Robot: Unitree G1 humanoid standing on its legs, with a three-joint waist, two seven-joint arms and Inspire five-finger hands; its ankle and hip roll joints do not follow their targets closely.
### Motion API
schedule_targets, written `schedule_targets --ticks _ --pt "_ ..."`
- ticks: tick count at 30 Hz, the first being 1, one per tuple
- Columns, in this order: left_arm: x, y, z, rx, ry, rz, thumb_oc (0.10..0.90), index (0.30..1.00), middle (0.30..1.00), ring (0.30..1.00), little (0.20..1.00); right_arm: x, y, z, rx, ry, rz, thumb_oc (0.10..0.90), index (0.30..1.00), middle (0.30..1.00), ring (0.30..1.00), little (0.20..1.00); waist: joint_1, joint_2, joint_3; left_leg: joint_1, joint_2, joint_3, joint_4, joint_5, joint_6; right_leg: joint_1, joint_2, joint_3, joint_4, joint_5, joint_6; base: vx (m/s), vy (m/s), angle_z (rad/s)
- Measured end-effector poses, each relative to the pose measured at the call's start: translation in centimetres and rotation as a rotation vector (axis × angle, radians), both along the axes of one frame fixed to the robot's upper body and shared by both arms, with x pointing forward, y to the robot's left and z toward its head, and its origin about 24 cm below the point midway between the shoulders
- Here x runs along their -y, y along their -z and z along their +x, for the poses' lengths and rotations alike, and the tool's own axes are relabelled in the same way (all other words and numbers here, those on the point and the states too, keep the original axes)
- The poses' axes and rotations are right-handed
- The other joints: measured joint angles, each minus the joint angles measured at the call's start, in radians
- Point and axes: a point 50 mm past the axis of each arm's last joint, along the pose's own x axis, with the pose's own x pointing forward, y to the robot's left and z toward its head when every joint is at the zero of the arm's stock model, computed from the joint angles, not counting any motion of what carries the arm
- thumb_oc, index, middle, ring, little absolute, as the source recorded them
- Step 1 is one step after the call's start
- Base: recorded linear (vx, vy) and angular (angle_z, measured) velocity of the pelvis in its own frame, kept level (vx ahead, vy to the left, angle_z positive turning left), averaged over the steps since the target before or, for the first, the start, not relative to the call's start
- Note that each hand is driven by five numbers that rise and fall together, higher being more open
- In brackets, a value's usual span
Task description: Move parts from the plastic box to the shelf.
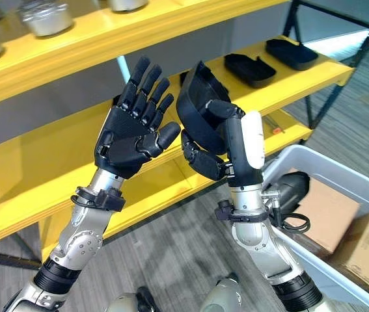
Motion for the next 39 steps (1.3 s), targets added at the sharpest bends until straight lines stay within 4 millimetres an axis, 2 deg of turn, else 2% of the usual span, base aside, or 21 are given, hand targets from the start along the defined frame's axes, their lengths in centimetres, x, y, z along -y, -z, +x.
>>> schedule_targets --ticks 3,8,11,16,19,20,21,22,24,25,26,27,28,29,30,31,32,33,34,36,39 --pt "-0.3 0.7 -0.1 -0.028 -0.002 0.013 0.900 1.000 1.000 1.000 1.000 -0.4 0.1 0.0 -0.020 -0.018 -0.007 0.400 0.300 0.300 0.300 0.300 0.035 0.003 -0.001 -0.010 -0.021 -0.026 0.004 -0.007 0.021 0.032 -0.015 -0.025 -0.026 0.012 -0.001 -0.13 0.094 0.36" --pt "-0.9 1.5 0.1 -0.084 -0.031 0.091 0.900 1.000 1.000 1.000 1.000 -1.1 -0.4 -0.5 -0.020 -0.068 -0.044 0.400 0.300 0.300 0.300 0.300 0.100 0.005 -0.002 -0.074 -0.025 -0.083 0.028 -0.005 0.032 0.050 -0.026 -0.094 -0.027 0.031 -0.003 -0.16 0.056 0.40" --pt "-1.5 2.7 -0.2 -0.126 -0.048 0.126 0.900 1.000 1.000 1.000 1.000 -1.7 -0.5 -0.6 -0.028 -0.093 -0.105 0.400 0.300 0.300 0.300 0.300 0.144 0.006 -0.001 -0.111 -0.015 -0.109 0.073 -0.019 0.041 0.061 -0.032 -0.124 0.002 0.019 0.020 -0.18 0.109 0.29" --pt "-2.2 3.2 -0.4 -0.125 -0.034 0.168 0.900 1.000 1.000 1.000 1.000 -1.9 -0.6 -0.4 -0.026 -0.090 -0.144 0.400 0.300 0.300 0.300 0.300 0.175 -0.002 0.006 -0.169 -0.017 -0.146 0.150 -0.053 0.055 0.062 -0.055 -0.162 0.038 -0.002 0.024 -0.15 0.108 0.27" --pt "-2.3 3.0 -0.5 -0.098 -0.010 0.178 0.900 1.000 1.000 1.000 1.000 -2.3 -0.6 -0.5 0.007 -0.070 -0.157 0.400 0.300 0.300 0.300 0.300 0.178 -0.024 0.026 -0.197 -0.038 -0.152 0.201 -0.091 0.078 0.074 -0.063 -0.172 0.035 0.004 0.015 -0.06 0.177 0.23" --pt "-2.2 3.0 -0.4 -0.098 -0.005 0.179 0.900 1.000 1.000 1.000 1.000 -2.3 -0.5 -0.5 0.014 -0.061 -0.165 0.400 0.300 0.300 0.300 0.300 0.174 -0.023 0.036 -0.195 -0.041 -0.167 0.201 -0.096 0.085 0.094 -0.065 -0.172 0.035 0.014 0.024 -0.03 0.225 0.47" --pt "-2.1 3.1 -0.4 -0.097 0.008 0.181 0.900 1.000 1.000 1.000 1.000 -2.3 -0.5 -0.6 0.023 -0.052 -0.170 0.400 0.300 0.300 0.300 0.300 0.154 -0.034 0.044 -0.188 -0.062 -0.170 0.201 -0.104 0.102 0.115 -0.071 -0.156 0.015 0.020 0.018 -0.03 0.186 0.40" --pt "-2.2 3.0 -0.4 -0.093 0.009 0.180 0.900 1.000 1.000 1.000 1.000 -2.4 -0.6 -0.6 0.036 -0.047 -0.174 0.400 0.300 0.300 0.300 0.300 0.155 -0.037 0.045 -0.185 -0.073 -0.164 0.197 -0.115 0.108 0.120 -0.076 -0.155 0.001 0.035 0.007 0.02 0.249 0.33" --pt "-2.2 3.0 -0.4 -0.091 0.009 0.181 0.900 1.000 1.000 1.000 1.000 -2.4 -0.5 -0.6 0.037 -0.044 -0.180 0.400 0.300 0.300 0.300 0.300 0.125 -0.035 0.048 -0.164 -0.108 -0.160 0.176 -0.122 0.139 0.114 -0.080 -0.076 -0.001 0.149 -0.025 0.02 0.189 0.18" --pt "-2.2 3.1 -0.3 -0.093 0.011 0.185 0.900 1.000 1.000 1.000 1.000 -2.4 -0.4 -0.7 0.043 -0.040 -0.194 0.400 0.300 0.300 0.300 0.300 0.107 -0.042 0.052 -0.125 -0.131 -0.167 0.136 -0.114 0.159 0.090 -0.069 0.026 0.051 0.130 -0.012 0.04 0.145 0.13" --pt "-2.2 3.1 -0.3 -0.091 0.013 0.184 0.900 1.000 1.000 1.000 1.000 -2.4 -0.4 -0.8 0.052 -0.042 -0.204 0.400 0.300 0.300 0.300 0.300 0.101 -0.042 0.051 -0.107 -0.137 -0.168 0.102 -0.109 0.162 0.078 -0.026 0.079 0.077 0.070 0.003 0.07 0.185 0.09" --pt "-2.3 2.9 -0.3 -0.076 0.018 0.189 0.900 1.000 1.000 1.000 1.000 -2.4 -0.4 -1.0 0.071 -0.049 -0.210 0.400 0.300 0.300 0.300 0.300 0.088 -0.042 0.051 -0.076 -0.153 -0.171 0.020 -0.072 0.169 0.072 0.067 0.115 0.085 -0.015 0.004 0.05 0.116 0.01" --pt "-2.4 2.7 -0.3 -0.068 0.020 0.191 0.900 1.000 1.000 1.000 1.000 -2.3 -0.5 -1.1 0.084 -0.056 -0.215 0.400 0.300 0.300 0.300 0.300 0.088 -0.043 0.051 -0.053 -0.165 -0.170 -0.029 -0.048 0.178 0.069 0.113 0.116 0.088 -0.050 0.006 0.04 0.072 0.04" --pt "-2.4 2.6 -0.3 -0.059 0.023 0.195 0.900 1.000 1.000 1.000 1.000 -2.0 -0.5 -1.3 0.101 -0.061 -0.231 0.400 0.300 0.300 0.300 0.300 0.087 -0.042 0.051 -0.016 -0.184 -0.160 -0.107 -0.011 0.186 0.071 0.163 0.091 0.094 -0.078 -0.008 0.01 -0.022 -0.06" --pt "-2.4 2.6 -0.4 -0.057 0.024 0.199 0.900 1.000 1.000 1.000 1.000 -1.9 -0.6 -1.4 0.115 -0.060 -0.240 0.400 0.300 0.300 0.300 0.300 0.088 -0.041 0.049 0.000 -0.190 -0.143 -0.137 0.008 0.177 0.079 0.181 0.052 0.091 -0.084 -0.022 0.03 -0.081 -0.25" --pt "-2.5 2.5 -0.6 -0.050 0.020 0.201 0.900 1.000 1.000 1.000 1.000 -2.0 -0.8 -1.5 0.136 -0.068 -0.247 0.400 0.300 0.300 0.300 0.300 0.095 -0.041 0.049 0.012 -0.196 -0.124 -0.167 0.021 0.172 0.082 0.225 0.017 0.041 -0.099 -0.029 0.10 -0.094 -0.40" --pt "-2.8 2.3 -0.6 -0.041 0.011 0.210 0.900 1.000 1.000 1.000 1.000 -2.0 -0.8 -1.5 0.151 -0.069 -0.261 0.400 0.300 0.300 0.300 0.300 0.094 -0.043 0.048 0.015 -0.196 -0.111 -0.181 0.029 0.167 0.088 0.279 0.012 0.007 -0.125 -0.034 0.03 -0.096 -0.41" --pt "-2.9 2.3 -0.6 -0.041 0.008 0.214 0.900 1.000 1.000 1.000 1.000 -2.1 -0.8 -1.5 0.150 -0.068 -0.266 0.400 0.300 0.300 0.300 0.300 0.093 -0.045 0.047 0.018 -0.196 -0.106 -0.186 0.033 0.165 0.096 0.302 0.016 -0.023 -0.132 -0.043 0.07 -0.084 -0.40" --pt "-3.0 2.4 -0.6 -0.046 -0.001 0.211 0.900 1.000 1.000 1.000 1.000 -2.1 -0.9 -1.4 0.166 -0.068 -0.288 0.400 0.300 0.300 0.300 0.300 0.094 -0.045 0.045 0.028 -0.201 -0.085 -0.195 0.034 0.161 0.143 0.337 0.006 -0.127 -0.118 -0.084 -0.02 -0.150 -0.48" --pt "-3.1 2.5 -0.7 -0.054 -0.008 0.208 0.900 1.000 1.000 1.000 1.000 -2.1 -0.7 -1.3 0.167 -0.068 -0.300 0.400 0.300 0.300 0.300 0.300 0.095 -0.039 0.043 0.050 -0.195 -0.068 -0.214 0.037 0.156 0.172 0.353 0.012 -0.180 -0.087 -0.085 0.01 -0.143 -0.41" --pt "-3.0 2.7 -0.7 -0.060 -0.013 0.201 0.900 1.000 1.000 1.000 1.000 -2.2 -0.5 -1.2 0.176 -0.073 -0.301 0.400 0.300 0.300 0.300 0.300 0.091 -0.042 0.039 0.071 -0.192 -0.047 -0.228 0.040 0.151 0.184 0.363 0.029 -0.201 -0.081 -0.084 -0.02 -0.138 -0.18"
